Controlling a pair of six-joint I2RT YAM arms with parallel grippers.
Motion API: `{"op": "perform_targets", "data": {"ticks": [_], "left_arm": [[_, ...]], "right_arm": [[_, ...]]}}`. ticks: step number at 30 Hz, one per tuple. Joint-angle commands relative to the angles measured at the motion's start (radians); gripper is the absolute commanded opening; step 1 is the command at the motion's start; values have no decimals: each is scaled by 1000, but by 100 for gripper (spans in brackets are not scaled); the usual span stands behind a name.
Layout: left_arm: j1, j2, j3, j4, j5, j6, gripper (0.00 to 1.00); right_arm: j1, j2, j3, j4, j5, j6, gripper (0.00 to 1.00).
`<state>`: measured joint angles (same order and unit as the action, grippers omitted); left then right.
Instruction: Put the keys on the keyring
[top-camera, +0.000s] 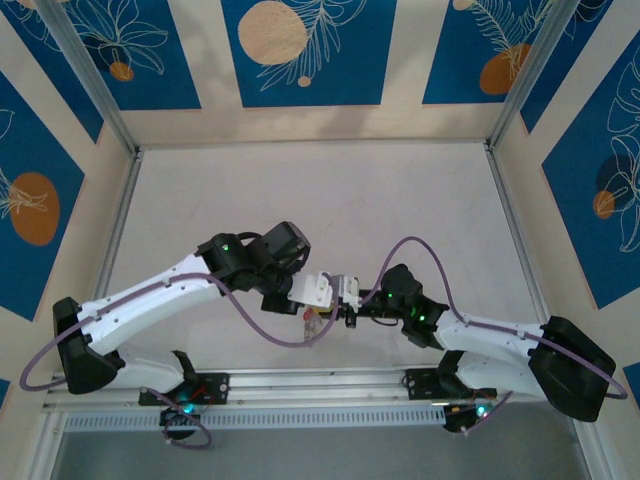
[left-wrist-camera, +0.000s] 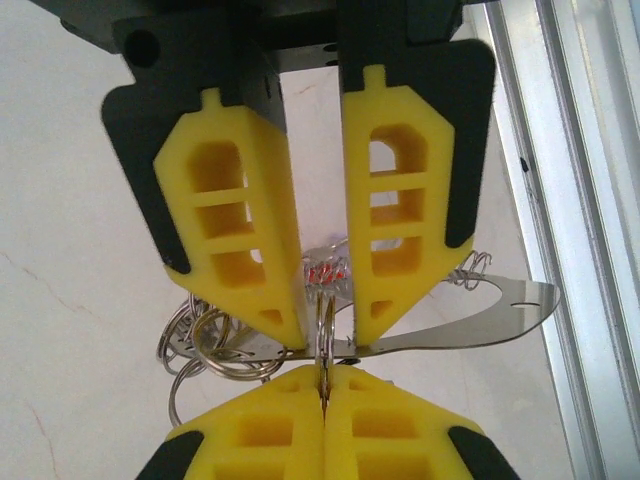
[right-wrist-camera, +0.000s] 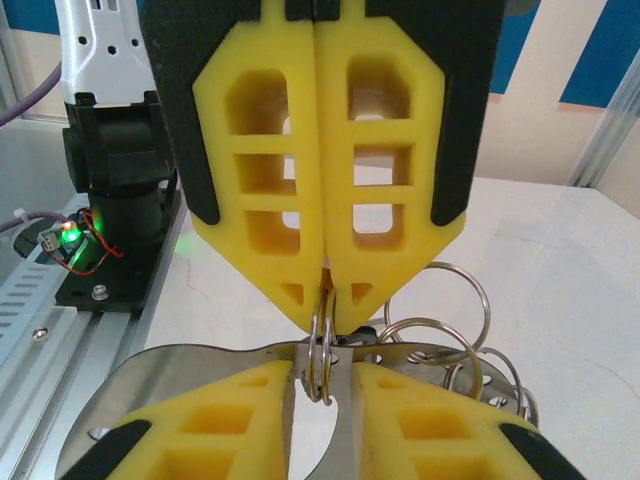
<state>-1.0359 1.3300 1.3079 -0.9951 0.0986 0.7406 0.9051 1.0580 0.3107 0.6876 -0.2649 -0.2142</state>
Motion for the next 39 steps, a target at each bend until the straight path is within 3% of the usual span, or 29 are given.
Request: {"op": "perform_targets", "data": {"ticks": [1, 25, 27, 30, 32, 35, 38, 39], "left_arm": [[-10, 21, 19, -12, -3, 3, 0], [-1, 20, 22, 20, -17, -6, 0], [-1, 22, 21, 17, -22, -3, 0], [-1, 23, 26, 4, -16, -9, 0], [-1, 18, 14, 13, -12, -3, 0], [-1, 22, 16, 6, -29, 0, 0], [-1, 27, 14, 4, -20, -2, 0], [-1, 26, 11, 9, -20, 0, 0]], "right_arm": [[7, -23, 8, 62, -4, -3, 19], [7, -33, -27, 152, -18, 18, 23], [6, -36, -28, 153, -8, 24, 21], [7, -35, -28, 155, -5, 36, 7], [7, -36, -30, 155, -10, 36, 10], [7, -36, -39, 171, -2, 43, 23], [7, -37, -37, 167, -2, 41, 23], [7, -38, -35, 161, -4, 41, 17]]}}
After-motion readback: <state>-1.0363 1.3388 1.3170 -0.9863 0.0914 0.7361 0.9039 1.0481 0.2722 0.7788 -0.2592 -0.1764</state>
